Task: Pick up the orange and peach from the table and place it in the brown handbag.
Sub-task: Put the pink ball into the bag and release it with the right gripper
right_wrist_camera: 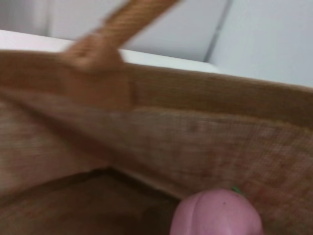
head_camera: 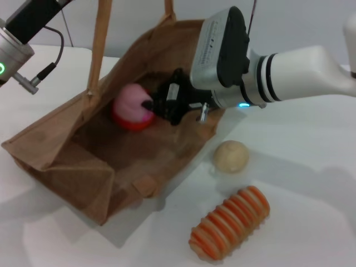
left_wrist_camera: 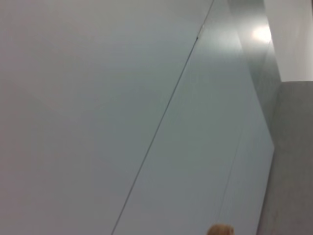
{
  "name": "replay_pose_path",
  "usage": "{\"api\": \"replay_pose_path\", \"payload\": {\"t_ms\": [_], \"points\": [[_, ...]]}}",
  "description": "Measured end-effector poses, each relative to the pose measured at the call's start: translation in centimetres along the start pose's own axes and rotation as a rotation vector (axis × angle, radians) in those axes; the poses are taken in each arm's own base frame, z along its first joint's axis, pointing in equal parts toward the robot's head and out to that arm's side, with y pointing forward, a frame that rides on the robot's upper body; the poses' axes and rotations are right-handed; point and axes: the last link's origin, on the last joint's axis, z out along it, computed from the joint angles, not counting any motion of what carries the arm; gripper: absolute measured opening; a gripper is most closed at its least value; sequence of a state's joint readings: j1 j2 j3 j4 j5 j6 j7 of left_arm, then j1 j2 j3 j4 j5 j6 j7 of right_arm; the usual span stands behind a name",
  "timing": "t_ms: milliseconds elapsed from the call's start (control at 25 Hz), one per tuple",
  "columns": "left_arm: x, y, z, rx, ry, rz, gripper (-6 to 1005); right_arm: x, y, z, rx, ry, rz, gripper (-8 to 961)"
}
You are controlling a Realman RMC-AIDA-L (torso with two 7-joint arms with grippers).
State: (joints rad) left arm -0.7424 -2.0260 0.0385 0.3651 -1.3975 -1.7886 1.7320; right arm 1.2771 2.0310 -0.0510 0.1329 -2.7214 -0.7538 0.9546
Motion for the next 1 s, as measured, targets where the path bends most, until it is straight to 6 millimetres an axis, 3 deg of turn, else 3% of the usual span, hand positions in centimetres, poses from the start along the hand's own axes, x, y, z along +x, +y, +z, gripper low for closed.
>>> {"api": "replay_pose_path", "payload": {"t_ms": [240, 640, 1000], "points": [[0.0, 0.4, 0.0, -0.026, 0.005, -0.004, 150, 0.8, -0.4, -0.1, 0.092, -0.035, -0.032, 170], [-0.3, 0.8, -0.9, -0.033, 0.035, -0.021, 177, 3.2, 1.4, -0.7, 0.167, -0.101, -0.182, 217], [-0.3, 0.7, -2.6, 0.013, 0.053, -0.021, 201, 3.8, 2.3, -1.2, 0.174, -0.153, -0.134, 499]]}}
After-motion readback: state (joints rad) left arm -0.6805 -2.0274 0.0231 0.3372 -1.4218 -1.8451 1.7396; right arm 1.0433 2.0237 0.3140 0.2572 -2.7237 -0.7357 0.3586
